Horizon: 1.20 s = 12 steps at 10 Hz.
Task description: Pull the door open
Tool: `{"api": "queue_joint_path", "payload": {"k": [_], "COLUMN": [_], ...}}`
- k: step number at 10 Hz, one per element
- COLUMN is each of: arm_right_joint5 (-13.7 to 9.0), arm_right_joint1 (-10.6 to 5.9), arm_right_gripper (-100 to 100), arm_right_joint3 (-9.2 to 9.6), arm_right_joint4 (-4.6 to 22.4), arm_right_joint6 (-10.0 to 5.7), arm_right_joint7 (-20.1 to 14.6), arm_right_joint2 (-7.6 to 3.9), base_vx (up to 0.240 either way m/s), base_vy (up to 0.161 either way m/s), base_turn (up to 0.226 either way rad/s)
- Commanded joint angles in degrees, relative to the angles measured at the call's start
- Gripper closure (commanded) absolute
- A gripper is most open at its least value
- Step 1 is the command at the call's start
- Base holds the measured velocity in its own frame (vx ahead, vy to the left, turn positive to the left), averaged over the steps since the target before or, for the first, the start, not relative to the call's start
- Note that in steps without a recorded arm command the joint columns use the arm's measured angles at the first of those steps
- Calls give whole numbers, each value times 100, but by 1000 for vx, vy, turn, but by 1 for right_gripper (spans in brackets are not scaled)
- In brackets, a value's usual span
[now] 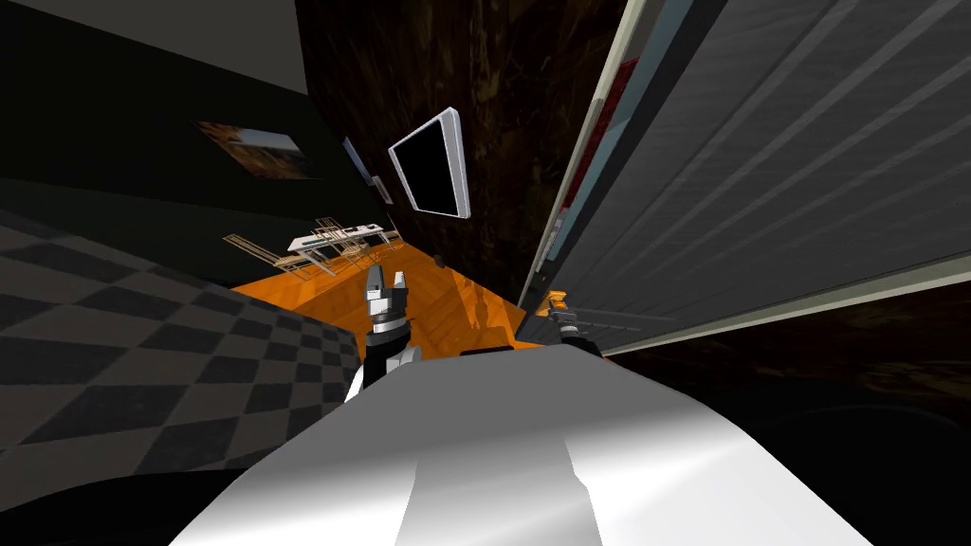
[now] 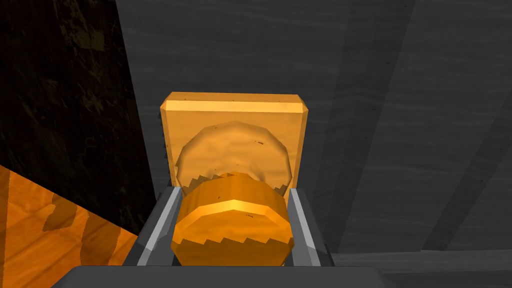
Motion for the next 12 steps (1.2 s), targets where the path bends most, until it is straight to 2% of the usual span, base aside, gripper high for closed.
{"api": "queue_joint_path", "payload": {"k": [1, 4, 7, 8, 9, 10, 12], "arm_right_joint5": [23, 51, 71, 76, 67, 91, 106], "arm_right_joint1": [-4, -27, -44, -48, -34, -23, -19], "arm_right_gripper": [100, 100, 100, 100, 100, 100, 100], "arm_right_joint3": [95, 208, 291, 313, 304, 371, 408], "arm_right_joint4": [54, 136, 197, 212, 215, 235, 243], "arm_right_joint6": [-86, -212, -306, -329, -288, -333, -376], "arm_right_joint7": [-147, -362, -521, -562, -530, -608, -664], "arm_right_joint2": [-143, -381, -558, -602, -565, -646, -708], "base_vx": [-311, -228, -220, -193, -88, -128, -193], "base_vy": [-44, -38, -52, -37, -20, 14, -31], "base_turn": [240, 193, 149, 138, 42, 116, 119]}}
